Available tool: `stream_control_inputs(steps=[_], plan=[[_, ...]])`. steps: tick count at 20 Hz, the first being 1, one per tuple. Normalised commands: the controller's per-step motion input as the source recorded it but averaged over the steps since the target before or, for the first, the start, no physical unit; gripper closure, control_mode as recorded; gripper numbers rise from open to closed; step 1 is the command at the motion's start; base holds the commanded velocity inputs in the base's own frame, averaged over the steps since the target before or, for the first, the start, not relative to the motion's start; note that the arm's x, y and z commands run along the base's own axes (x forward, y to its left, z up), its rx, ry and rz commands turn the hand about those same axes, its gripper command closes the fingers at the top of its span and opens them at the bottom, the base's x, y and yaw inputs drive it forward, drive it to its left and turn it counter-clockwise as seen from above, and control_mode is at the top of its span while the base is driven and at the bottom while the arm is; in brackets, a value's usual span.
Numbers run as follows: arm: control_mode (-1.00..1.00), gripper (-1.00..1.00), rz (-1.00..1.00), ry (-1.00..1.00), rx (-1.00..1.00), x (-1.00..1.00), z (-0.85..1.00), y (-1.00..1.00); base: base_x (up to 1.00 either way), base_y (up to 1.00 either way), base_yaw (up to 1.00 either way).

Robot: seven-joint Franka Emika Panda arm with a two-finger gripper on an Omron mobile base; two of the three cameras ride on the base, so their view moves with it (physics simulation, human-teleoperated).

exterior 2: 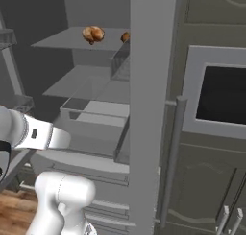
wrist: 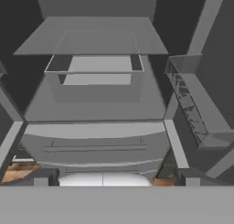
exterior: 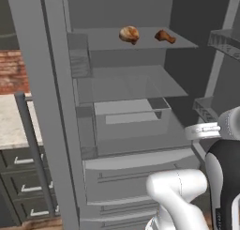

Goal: Gather the avocado and squash from the fridge and place them on a tray on the dining counter. Then gather the chicken drumsticks from the fridge and place them on the other tray.

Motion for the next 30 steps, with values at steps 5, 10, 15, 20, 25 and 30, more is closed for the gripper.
stream_control_inputs(steps=[5, 10, 15, 20, 25, 30], plan=[[1.0, -1.0, 0.0, 0.0, 0.0, 0.0, 0.0, 0.0, 0.23, 0.02, -0.15], [1.0, -1.0, 0.0, 0.0, 0.0, 0.0, 0.0, 0.0, 0.18, 0.07, -0.14], [1.0, -1.0, 0.0, 0.0, 0.0, 0.0, 0.0, 0.0, 0.15, 0.08, -0.13], [1.0, -1.0, 0.0, 0.0, 0.0, 0.0, 0.0, 0.0, 0.12, 0.12, -0.16], [1.0, -1.0, 0.0, 0.0, 0.0, 0.0, 0.0, 0.0, 0.24, 0.62, -0.21], [1.0, -1.0, 0.0, 0.0, 0.0, 0.0, 0.0, 0.0, 0.37, 0.12, -0.03]])
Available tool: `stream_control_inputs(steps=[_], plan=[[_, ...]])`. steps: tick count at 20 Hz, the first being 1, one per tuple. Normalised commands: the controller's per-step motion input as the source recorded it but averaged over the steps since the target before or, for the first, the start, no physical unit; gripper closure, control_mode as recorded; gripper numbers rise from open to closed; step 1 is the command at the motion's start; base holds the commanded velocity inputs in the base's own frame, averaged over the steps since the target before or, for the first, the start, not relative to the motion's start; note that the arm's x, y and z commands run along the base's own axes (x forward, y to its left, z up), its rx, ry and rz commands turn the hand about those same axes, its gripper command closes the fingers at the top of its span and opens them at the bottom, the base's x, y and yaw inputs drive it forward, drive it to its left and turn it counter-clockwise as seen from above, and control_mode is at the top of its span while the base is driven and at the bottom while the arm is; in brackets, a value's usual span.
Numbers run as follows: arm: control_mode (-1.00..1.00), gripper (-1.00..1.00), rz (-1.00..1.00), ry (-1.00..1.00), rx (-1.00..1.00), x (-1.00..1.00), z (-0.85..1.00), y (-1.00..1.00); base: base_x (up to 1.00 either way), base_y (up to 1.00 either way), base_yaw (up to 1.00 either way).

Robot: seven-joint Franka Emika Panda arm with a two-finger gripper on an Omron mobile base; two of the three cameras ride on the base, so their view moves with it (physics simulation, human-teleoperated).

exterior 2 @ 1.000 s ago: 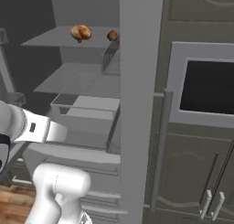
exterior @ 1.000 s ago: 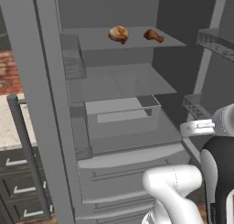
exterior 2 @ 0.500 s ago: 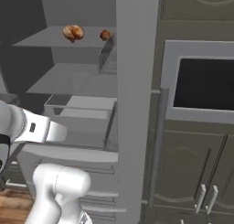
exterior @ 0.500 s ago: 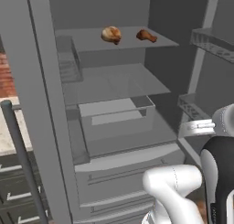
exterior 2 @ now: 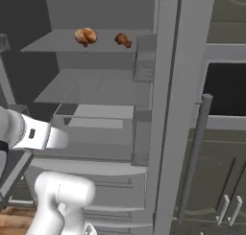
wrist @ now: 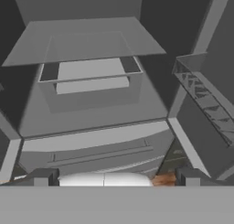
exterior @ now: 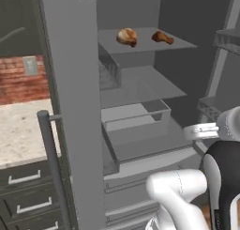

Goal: Gather the avocado and squash from the fridge and place them on a tray on the dining counter. Then gather the chicken drumsticks from the fridge and place them on the other tray.

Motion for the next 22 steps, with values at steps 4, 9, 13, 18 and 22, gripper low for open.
stream_control_inputs(steps=[4, 9, 13, 18, 22], plan=[[1.0, -1.0, 0.0, 0.0, 0.0, 0.0, 0.0, 0.0, 0.36, -0.38, 0.12], [1.0, -1.0, 0.0, 0.0, 0.0, 0.0, 0.0, 0.0, 0.47, -0.38, 0.19], [1.0, -1.0, 0.0, 0.0, 0.0, 0.0, 0.0, 0.0, 0.58, -0.13, 0.18], [1.0, -1.0, 0.0, 0.0, 0.0, 0.0, 0.0, 0.0, 0.56, -0.02, 0.18], [-1.0, -1.0, 0.06, -0.04, 0.01, 0.13, 0.14, 0.0, 0.28, 0.0, 0.07]])
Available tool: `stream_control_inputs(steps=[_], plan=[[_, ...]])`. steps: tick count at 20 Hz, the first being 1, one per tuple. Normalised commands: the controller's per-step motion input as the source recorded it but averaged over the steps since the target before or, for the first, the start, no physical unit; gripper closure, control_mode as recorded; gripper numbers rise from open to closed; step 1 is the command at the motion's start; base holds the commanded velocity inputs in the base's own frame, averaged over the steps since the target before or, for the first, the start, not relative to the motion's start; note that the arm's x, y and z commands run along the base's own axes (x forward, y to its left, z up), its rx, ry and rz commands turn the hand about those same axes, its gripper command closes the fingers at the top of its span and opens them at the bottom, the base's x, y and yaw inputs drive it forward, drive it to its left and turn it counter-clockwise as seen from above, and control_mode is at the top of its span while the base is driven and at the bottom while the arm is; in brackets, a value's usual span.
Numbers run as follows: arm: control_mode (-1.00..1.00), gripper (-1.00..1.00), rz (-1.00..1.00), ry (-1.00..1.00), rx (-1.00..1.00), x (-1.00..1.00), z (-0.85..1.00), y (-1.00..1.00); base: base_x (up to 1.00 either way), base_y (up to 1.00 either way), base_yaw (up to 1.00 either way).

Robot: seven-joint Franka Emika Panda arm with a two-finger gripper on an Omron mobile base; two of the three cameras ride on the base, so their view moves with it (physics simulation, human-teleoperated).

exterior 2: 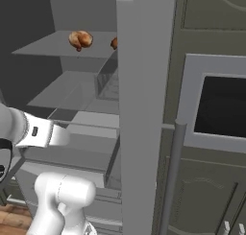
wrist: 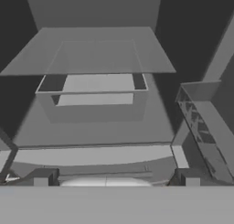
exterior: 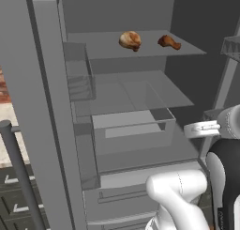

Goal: Gather the avocado and squash from the fridge and place them on a tray on the dining counter. Then gather the chicken drumsticks from the fridge and place them on the other tray.

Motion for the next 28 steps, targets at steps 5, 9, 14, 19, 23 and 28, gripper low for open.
stream_control_inputs(steps=[5, 9, 14, 19, 23, 28], plan=[[-1.0, -1.0, 0.11, -0.17, 0.01, 0.02, 0.62, 0.0, 0.0, 0.0, 0.0], [-1.0, -1.0, 0.08, -0.09, 0.0, 0.0, 0.37, 0.0, 0.0, 0.0, 0.0], [-1.0, -1.0, 0.04, -0.12, 0.0, 0.0, 0.54, 0.0, 0.0, 0.0, 0.0], [-1.0, -1.0, -0.03, -0.08, -0.01, 0.02, 0.48, 0.07, 0.0, 0.0, 0.0], [-1.0, -1.0, -0.1, 0.0, -0.01, 0.07, 0.14, 0.09, 0.0, 0.0, 0.0], [-1.0, -1.0, -0.03, 0.06, -0.02, 0.23, 0.09, 0.06, 0.0, 0.0, 0.0]])
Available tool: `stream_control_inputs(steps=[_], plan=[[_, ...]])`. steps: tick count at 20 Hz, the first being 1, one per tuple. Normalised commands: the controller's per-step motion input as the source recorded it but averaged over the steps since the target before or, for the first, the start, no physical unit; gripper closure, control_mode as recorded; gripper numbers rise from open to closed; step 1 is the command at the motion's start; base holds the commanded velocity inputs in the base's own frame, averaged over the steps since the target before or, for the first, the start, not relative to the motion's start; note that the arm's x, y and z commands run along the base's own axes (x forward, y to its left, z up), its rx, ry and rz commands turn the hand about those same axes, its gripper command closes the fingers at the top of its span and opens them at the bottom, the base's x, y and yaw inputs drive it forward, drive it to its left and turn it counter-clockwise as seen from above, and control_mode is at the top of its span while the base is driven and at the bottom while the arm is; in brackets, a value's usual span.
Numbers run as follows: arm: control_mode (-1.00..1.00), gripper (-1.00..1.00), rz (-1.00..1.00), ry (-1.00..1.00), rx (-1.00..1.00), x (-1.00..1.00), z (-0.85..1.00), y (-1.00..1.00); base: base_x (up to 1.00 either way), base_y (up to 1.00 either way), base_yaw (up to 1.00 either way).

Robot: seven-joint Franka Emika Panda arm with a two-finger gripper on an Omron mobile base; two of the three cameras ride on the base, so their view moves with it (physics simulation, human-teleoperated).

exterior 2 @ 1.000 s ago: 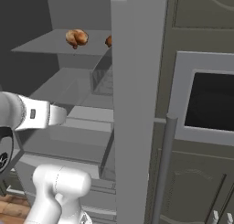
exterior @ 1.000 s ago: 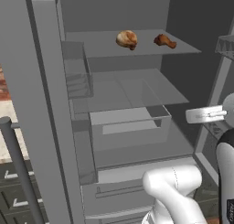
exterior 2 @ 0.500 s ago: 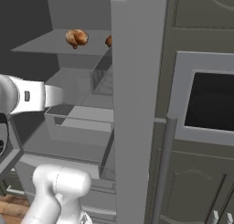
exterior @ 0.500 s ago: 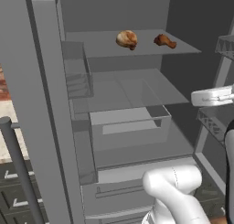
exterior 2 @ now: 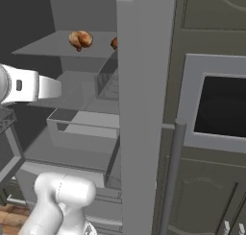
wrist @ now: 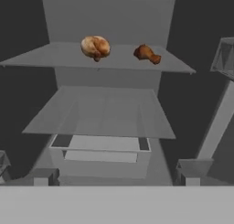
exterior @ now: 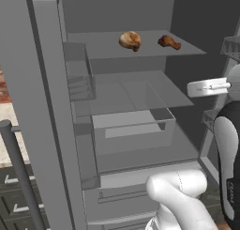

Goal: Gather the avocado and squash from the fridge and place them on a tray on the dining counter. Then gather the chicken drumsticks from the fridge and place them on the other tray.

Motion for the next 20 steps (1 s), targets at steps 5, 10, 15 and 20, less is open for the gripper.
stream_control_inputs(steps=[5, 10, 15, 20], plan=[[-1.0, -1.0, 0.0, -0.02, -0.01, 0.46, 0.34, 0.04, 0.0, 0.0, 0.0], [-1.0, -1.0, 0.0, -0.04, -0.02, 0.42, 0.5, 0.0, 0.0, 0.0, 0.0], [-1.0, -1.0, 0.0, 0.0, -0.06, 0.15, 0.17, -0.09, 0.0, 0.0, 0.0], [-1.0, -1.0, 0.0, 0.05, -0.04, 0.21, -0.01, -0.27, 0.0, 0.0, 0.0]])
